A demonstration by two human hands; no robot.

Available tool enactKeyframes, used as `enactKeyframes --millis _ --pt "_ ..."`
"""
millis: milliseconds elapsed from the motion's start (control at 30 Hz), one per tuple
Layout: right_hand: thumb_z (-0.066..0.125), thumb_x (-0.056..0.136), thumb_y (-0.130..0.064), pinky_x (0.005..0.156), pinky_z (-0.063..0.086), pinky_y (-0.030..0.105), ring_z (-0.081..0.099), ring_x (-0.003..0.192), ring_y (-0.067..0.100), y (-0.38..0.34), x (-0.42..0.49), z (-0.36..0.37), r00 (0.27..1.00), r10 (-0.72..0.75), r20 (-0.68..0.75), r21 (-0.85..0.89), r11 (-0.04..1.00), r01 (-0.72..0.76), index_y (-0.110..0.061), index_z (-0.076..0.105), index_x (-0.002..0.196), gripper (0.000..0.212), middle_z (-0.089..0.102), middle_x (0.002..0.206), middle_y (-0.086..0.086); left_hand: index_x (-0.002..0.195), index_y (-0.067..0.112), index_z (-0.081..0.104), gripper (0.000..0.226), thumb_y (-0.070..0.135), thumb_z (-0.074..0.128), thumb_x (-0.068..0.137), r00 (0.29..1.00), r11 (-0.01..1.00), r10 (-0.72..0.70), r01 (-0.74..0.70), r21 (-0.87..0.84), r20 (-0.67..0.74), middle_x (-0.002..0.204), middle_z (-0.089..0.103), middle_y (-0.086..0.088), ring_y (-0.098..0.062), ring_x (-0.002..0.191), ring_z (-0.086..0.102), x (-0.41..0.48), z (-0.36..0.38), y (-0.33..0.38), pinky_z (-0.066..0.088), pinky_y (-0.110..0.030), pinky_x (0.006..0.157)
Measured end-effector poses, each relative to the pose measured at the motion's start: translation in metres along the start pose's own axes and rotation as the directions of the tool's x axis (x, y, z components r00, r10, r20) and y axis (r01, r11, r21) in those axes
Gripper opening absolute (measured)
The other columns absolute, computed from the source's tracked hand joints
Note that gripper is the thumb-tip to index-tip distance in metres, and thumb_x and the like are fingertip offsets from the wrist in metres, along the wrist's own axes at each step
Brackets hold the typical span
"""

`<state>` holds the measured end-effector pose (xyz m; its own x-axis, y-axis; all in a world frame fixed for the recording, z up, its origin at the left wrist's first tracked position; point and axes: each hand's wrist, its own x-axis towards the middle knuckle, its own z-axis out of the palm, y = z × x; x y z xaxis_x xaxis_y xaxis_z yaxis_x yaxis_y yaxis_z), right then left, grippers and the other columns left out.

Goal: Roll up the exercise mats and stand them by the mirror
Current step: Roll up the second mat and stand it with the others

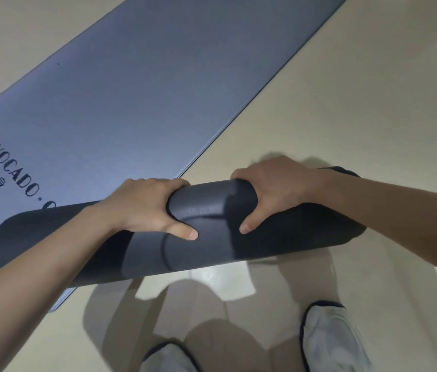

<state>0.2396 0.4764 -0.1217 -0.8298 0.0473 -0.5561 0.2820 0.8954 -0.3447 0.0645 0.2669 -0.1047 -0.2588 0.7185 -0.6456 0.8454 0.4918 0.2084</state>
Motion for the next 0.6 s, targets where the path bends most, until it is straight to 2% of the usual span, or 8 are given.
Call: enactKeyframes --millis 67,100,167,233,300,433,500,600 --pt "0.073 0.054 -0.089 0.085 0.050 0.036 0.064 0.094 0.011 0.008 0.008 -0.005 1.000 0.015 0.010 0.071 0.997 -0.016 -0.044 0.054 0.124 0.086 0.067 0.103 -0.020 0.149 0.044 0.037 0.095 0.085 0.054 0.065 0.985 0.998 0.055 -0.052 0.023 -0.161 0.143 0.055 0.019 -0.017 0.127 0.055 -0.005 0.008 -0.001 0.040 -0.036 0.093" --pt "0.074 0.056 -0.088 0.088 0.049 0.037 0.064 0.099 0.012 0.012 0.011 -0.008 1.000 0.025 0.005 0.107 0.994 -0.026 -0.045 0.053 0.128 0.086 0.067 0.108 -0.020 0.152 0.037 0.038 0.095 0.080 0.050 0.069 0.959 0.995 0.099 -0.093 0.037 -0.264 0.148 0.053 0.013 -0.020 0.131 0.053 -0.006 0.014 0.001 0.040 -0.038 0.097" --pt "0.072 0.060 -0.087 0.091 0.046 0.037 0.062 0.111 0.016 0.019 0.015 -0.010 0.997 0.057 -0.049 0.134 0.990 -0.050 -0.046 0.050 0.137 0.090 0.065 0.123 -0.017 0.151 0.025 0.046 0.091 0.071 0.050 0.073 0.877 0.983 0.180 -0.173 0.057 -0.445 0.152 0.052 0.001 -0.027 0.137 0.051 -0.012 0.032 0.012 0.039 -0.042 0.106" --pt "0.064 0.064 -0.090 0.092 0.041 0.037 0.059 0.122 0.018 0.026 0.019 -0.012 0.984 0.110 -0.138 0.091 0.991 -0.098 -0.042 0.044 0.147 0.098 0.060 0.137 -0.011 0.150 0.019 0.050 0.086 0.065 0.056 0.077 0.799 0.975 0.221 -0.198 0.102 -0.559 0.156 0.049 -0.006 -0.033 0.144 0.045 -0.018 0.053 0.029 0.035 -0.047 0.115" --pt "0.056 0.069 -0.092 0.098 0.038 0.039 0.054 0.129 0.019 0.030 0.020 -0.014 0.961 0.161 -0.223 0.049 0.987 -0.154 -0.038 0.044 0.149 0.098 0.057 0.143 -0.007 0.152 0.018 0.049 0.086 0.066 0.057 0.081 0.779 0.967 0.251 -0.178 0.181 -0.575 0.160 0.044 -0.011 -0.038 0.149 0.038 -0.020 0.070 0.043 0.029 -0.053 0.121" --pt "0.051 0.082 -0.083 0.110 0.036 0.041 0.049 0.133 0.021 0.043 0.008 -0.015 0.916 0.199 -0.348 0.086 0.980 -0.180 -0.033 0.049 0.147 0.082 0.056 0.142 -0.005 0.158 0.017 0.039 0.102 0.081 0.054 0.081 0.802 0.919 0.322 -0.138 0.368 -0.503 0.165 0.033 -0.020 -0.048 0.150 0.031 -0.009 0.077 0.044 0.027 -0.064 0.119" --pt "0.049 0.086 -0.079 0.112 0.036 0.041 0.048 0.133 0.019 0.059 -0.005 -0.011 0.871 0.252 -0.422 0.169 0.966 -0.198 -0.033 0.052 0.144 0.075 0.057 0.140 -0.008 0.159 0.017 0.038 0.109 0.086 0.056 0.076 0.812 0.904 0.332 -0.129 0.408 -0.479 0.164 0.034 -0.021 -0.048 0.148 0.034 0.001 0.070 0.038 0.029 -0.064 0.118" --pt "0.043 0.081 -0.081 0.111 0.040 0.043 0.051 0.128 0.020 0.091 -0.030 0.002 0.772 0.325 -0.546 0.269 0.941 -0.205 -0.031 0.057 0.139 0.078 0.060 0.137 -0.008 0.158 0.019 0.038 0.114 0.092 0.050 0.073 0.828 0.901 0.322 -0.119 0.416 -0.460 0.163 0.038 -0.017 -0.044 0.146 0.039 0.015 0.050 0.032 0.032 -0.059 0.118"
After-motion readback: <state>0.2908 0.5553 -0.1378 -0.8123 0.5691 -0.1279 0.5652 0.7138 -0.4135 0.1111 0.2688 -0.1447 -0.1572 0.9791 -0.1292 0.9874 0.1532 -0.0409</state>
